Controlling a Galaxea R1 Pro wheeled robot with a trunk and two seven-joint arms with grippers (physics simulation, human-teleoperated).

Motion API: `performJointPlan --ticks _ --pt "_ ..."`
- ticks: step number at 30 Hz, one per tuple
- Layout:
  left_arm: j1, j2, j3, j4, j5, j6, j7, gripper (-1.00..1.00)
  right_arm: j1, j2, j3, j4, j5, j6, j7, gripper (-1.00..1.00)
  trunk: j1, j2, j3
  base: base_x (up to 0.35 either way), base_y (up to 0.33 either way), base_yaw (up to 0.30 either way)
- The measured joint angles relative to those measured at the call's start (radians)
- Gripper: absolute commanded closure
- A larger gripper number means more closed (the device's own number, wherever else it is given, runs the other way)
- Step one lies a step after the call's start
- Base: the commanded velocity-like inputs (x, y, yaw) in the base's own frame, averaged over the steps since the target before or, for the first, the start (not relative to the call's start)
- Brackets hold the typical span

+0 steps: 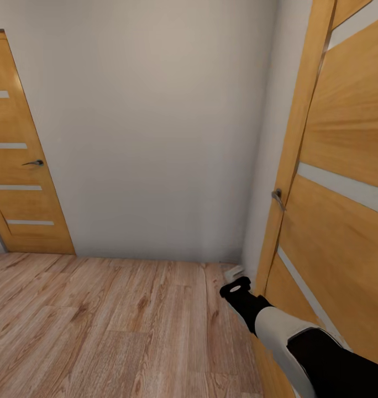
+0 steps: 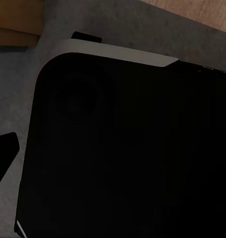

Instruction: Move the two storage containers from the living room to the garage. In the garage, place one container on the floor and stack the other container on top of it (either order is fine).

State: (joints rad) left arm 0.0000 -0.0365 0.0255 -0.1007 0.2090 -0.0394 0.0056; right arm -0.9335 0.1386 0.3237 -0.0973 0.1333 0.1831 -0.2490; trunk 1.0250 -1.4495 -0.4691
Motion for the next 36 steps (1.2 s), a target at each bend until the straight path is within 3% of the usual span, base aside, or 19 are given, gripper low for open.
performJointPlan --ticks 6,7,12,15,16,19,22,34,35,36 --pt "0.000 0.000 0.000 0.000 0.000 0.000 0.000 -1.00 0.090 -0.005 -0.002 0.001 -0.003 -0.016 0.000 -1.00 0.000 0.000 0.000 0.000 0.000 0.000" --pt "0.000 0.000 0.000 0.000 0.000 0.000 0.001 -1.00 0.135 -0.009 -0.003 0.005 -0.016 -0.025 0.001 -1.00 0.000 0.000 0.000 0.000 0.000 0.000" --pt "0.000 0.000 0.000 0.000 0.000 0.000 0.001 -1.00 0.224 -0.012 -0.007 0.028 -0.078 -0.059 0.034 -1.00 0.000 0.000 0.000 0.000 0.000 0.000" --pt "0.000 0.000 0.000 0.001 0.001 0.000 0.001 -1.00 0.279 -0.017 -0.008 0.109 -0.096 -0.099 0.045 -1.00 0.000 0.000 0.000 0.000 0.000 0.000" --pt "0.000 0.000 0.000 0.001 0.002 0.000 0.001 -1.00 0.329 -0.058 -0.007 0.117 -0.098 -0.136 0.048 -1.00 0.000 0.000 0.000 0.000 0.000 0.000" --pt "0.000 0.000 0.000 0.001 0.002 0.000 0.001 -1.00 0.417 -0.086 -0.006 0.128 -0.098 -0.149 0.053 -1.00 0.000 0.000 0.000 0.000 0.000 0.000" --pt "0.000 0.000 0.000 0.001 0.002 0.000 0.001 -1.00 0.540 -0.102 -0.006 0.128 -0.098 -0.172 0.065 -1.00 0.000 0.000 0.000 0.000 0.000 0.000" --pt "0.000 0.000 0.000 0.000 0.002 0.000 0.001 -1.00 0.767 -0.125 -0.002 0.128 -0.098 -0.236 0.115 -1.00 0.000 0.000 0.000 0.000 0.000 0.000" --pt "0.000 0.000 0.000 0.000 0.002 0.000 0.001 -1.00 0.804 -0.145 -0.003 0.129 -0.098 -0.281 0.119 -1.00 0.000 0.000 0.000 0.000 0.000 0.000" --pt "0.000 0.000 0.000 0.000 0.003 0.000 0.001 -1.00 0.808 -0.147 -0.002 0.129 -0.097 -0.285 0.120 -1.00 0.000 0.000 0.000 0.000 0.000 0.000"
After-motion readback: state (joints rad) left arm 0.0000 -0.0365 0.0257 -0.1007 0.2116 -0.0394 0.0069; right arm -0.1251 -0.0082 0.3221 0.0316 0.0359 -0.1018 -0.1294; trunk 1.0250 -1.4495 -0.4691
